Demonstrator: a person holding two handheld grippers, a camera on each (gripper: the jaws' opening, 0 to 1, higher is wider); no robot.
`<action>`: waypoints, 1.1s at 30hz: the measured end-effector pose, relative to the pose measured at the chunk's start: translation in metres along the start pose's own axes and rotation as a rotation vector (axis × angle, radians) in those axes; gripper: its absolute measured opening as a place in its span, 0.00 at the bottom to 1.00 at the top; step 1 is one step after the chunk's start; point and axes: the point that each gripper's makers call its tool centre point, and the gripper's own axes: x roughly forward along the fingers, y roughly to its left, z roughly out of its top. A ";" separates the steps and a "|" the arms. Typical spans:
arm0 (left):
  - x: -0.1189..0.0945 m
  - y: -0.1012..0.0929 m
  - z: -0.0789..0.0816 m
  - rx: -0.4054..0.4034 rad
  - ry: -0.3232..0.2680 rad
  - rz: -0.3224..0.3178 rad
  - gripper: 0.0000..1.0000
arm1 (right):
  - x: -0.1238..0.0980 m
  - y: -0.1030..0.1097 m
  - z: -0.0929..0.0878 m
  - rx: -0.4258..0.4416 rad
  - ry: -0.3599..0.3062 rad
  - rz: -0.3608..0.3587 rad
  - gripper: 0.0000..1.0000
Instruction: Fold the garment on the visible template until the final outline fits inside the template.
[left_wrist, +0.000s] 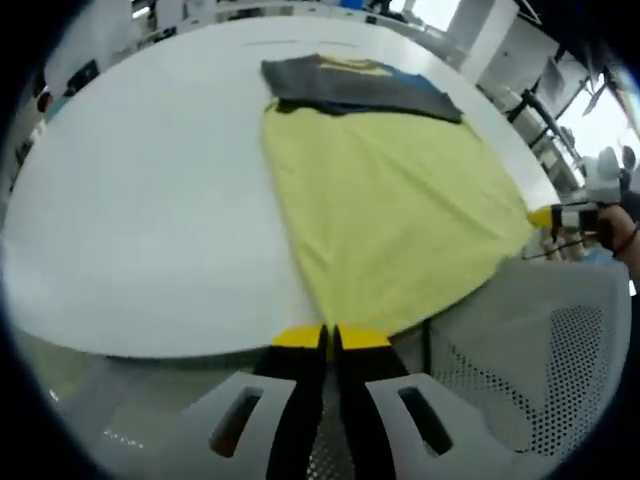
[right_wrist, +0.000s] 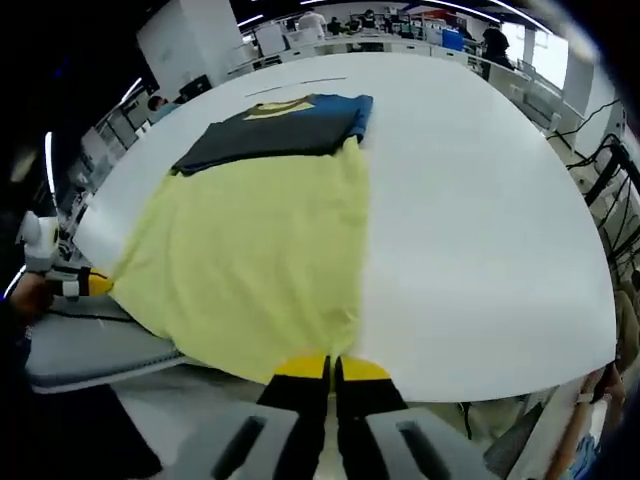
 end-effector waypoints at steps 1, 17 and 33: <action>-0.002 -0.001 0.001 -0.013 -0.002 -0.005 0.00 | 0.000 -0.001 0.000 -0.004 0.001 0.000 0.00; -0.032 0.005 0.078 0.012 -0.146 -0.054 0.00 | -0.025 0.002 0.072 -0.051 -0.182 0.000 0.00; -0.045 0.018 0.137 -0.016 -0.265 -0.033 0.01 | -0.033 -0.002 0.137 -0.106 -0.270 0.019 0.00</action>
